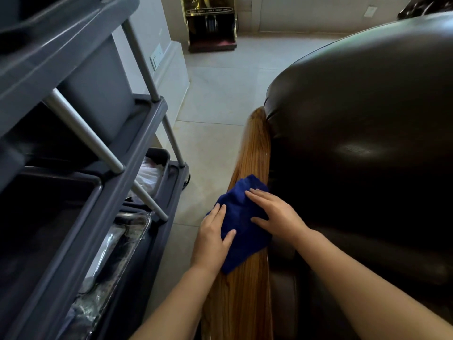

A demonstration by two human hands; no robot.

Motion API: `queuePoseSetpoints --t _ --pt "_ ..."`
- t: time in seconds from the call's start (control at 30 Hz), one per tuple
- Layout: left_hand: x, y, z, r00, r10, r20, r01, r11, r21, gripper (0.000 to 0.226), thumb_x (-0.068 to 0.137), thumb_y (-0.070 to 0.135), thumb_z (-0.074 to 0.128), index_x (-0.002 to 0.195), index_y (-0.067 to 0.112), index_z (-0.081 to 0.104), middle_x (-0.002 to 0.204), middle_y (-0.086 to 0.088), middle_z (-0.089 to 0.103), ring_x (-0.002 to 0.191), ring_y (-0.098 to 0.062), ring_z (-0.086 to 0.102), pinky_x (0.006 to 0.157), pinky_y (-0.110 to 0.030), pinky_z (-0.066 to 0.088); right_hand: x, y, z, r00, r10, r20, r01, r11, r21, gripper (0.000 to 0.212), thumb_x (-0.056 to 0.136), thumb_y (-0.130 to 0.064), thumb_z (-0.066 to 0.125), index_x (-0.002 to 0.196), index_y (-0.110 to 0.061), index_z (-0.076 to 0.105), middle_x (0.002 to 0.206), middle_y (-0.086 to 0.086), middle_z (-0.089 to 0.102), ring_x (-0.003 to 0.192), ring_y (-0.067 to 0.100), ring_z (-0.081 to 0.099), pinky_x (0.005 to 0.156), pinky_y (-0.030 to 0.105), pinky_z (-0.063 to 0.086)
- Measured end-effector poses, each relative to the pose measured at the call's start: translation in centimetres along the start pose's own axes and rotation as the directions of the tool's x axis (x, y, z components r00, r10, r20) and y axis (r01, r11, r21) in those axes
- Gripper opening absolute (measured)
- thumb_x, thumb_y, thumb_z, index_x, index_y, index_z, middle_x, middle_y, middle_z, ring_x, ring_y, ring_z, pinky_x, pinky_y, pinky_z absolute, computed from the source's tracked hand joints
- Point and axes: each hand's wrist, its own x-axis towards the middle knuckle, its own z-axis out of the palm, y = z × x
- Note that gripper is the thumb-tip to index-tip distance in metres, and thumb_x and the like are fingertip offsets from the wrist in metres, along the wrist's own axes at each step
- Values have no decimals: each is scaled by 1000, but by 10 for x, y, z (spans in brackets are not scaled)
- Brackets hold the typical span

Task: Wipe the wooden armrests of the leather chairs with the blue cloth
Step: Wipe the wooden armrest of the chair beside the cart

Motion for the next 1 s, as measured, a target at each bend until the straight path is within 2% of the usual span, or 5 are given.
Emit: queuePoseSetpoints --t 0.2,0.4,0.6,0.77,1.0 --pt "-12 4 -13 999 33 -11 -31 988 149 22 79 14 66 100 15 60 101 -3 61 96 -18 57 80 -26 47 -22 -29 6 998 16 -62 -23 992 -127 34 89 -23 52 123 -22 55 117 4 66 108 22 61 95 36 46" --pt "5 48 -80 989 53 140 -73 986 147 5 79 12 66 83 12 70 82 -6 70 78 -17 63 69 -24 46 -38 -45 -51 984 178 13 -178 974 141 20 82 -30 65 102 -27 67 100 -6 68 89 8 61 80 29 51" --pt "6 157 -143 957 180 228 -207 973 100 6 75 10 68 79 14 71 77 -6 71 73 -15 63 67 -26 49 -70 -62 -161 970 237 -51 -219 947 235 16 78 -31 71 93 -26 73 86 -12 67 82 7 63 79 31 53" --pt "-25 260 -195 917 282 282 -290 957 -11 24 74 8 65 65 30 63 67 11 64 66 -6 62 56 -11 42 -122 -94 -274 959 212 -188 -170 962 214 10 72 -23 75 82 -20 76 74 -11 67 76 8 64 75 24 49" --pt "-92 375 -236 796 394 459 -347 919 -186 14 79 5 63 86 17 67 91 -10 70 86 -20 66 74 -28 56 -243 -132 -394 924 236 -300 -170 958 230 10 72 -20 76 81 -20 75 77 -7 72 73 4 65 74 20 50"
